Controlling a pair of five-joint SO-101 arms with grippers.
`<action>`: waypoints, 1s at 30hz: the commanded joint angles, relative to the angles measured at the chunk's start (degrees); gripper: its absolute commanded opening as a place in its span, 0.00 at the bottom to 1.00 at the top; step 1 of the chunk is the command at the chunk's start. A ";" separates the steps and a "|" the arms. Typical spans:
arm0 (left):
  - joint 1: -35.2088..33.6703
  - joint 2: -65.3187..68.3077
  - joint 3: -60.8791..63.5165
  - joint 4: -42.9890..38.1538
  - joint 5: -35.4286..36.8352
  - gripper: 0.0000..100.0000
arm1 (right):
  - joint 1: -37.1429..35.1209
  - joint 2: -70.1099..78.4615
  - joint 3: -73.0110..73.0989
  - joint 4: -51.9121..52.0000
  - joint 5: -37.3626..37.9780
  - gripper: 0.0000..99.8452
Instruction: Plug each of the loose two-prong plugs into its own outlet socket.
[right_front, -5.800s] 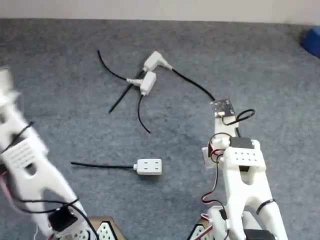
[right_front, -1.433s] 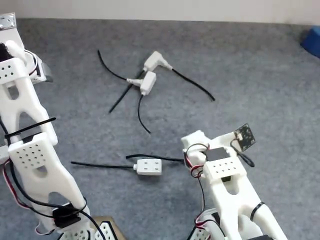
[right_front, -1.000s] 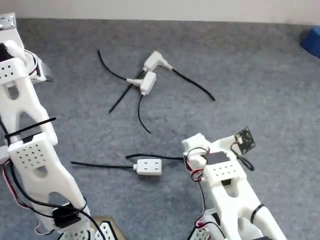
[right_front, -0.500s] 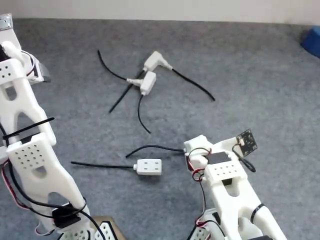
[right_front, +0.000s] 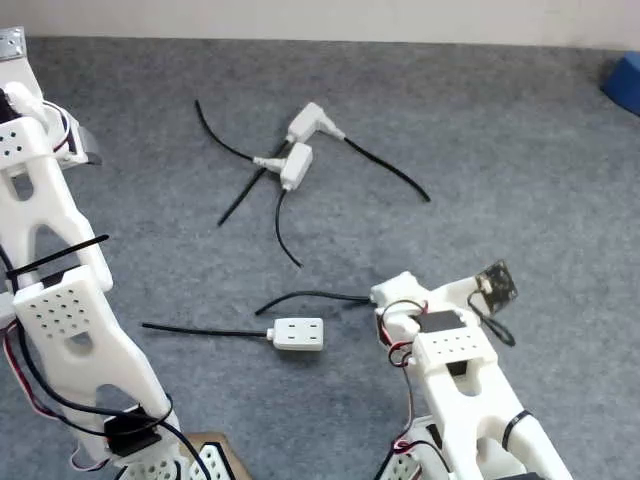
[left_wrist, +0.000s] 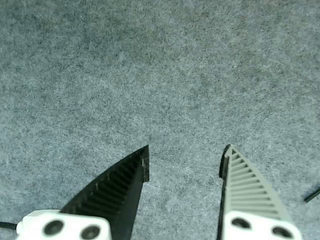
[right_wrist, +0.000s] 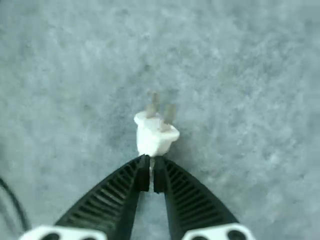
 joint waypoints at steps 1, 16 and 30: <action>-0.57 -1.98 -2.15 -0.09 0.44 0.23 | -1.36 -0.92 -0.13 -0.92 17.32 0.03; -0.48 -1.98 -2.07 -0.09 0.44 0.23 | -1.36 -0.84 -14.29 18.42 17.05 0.30; -0.22 -1.54 -2.15 -0.26 0.44 0.23 | -2.07 -0.40 -14.29 8.22 2.73 0.12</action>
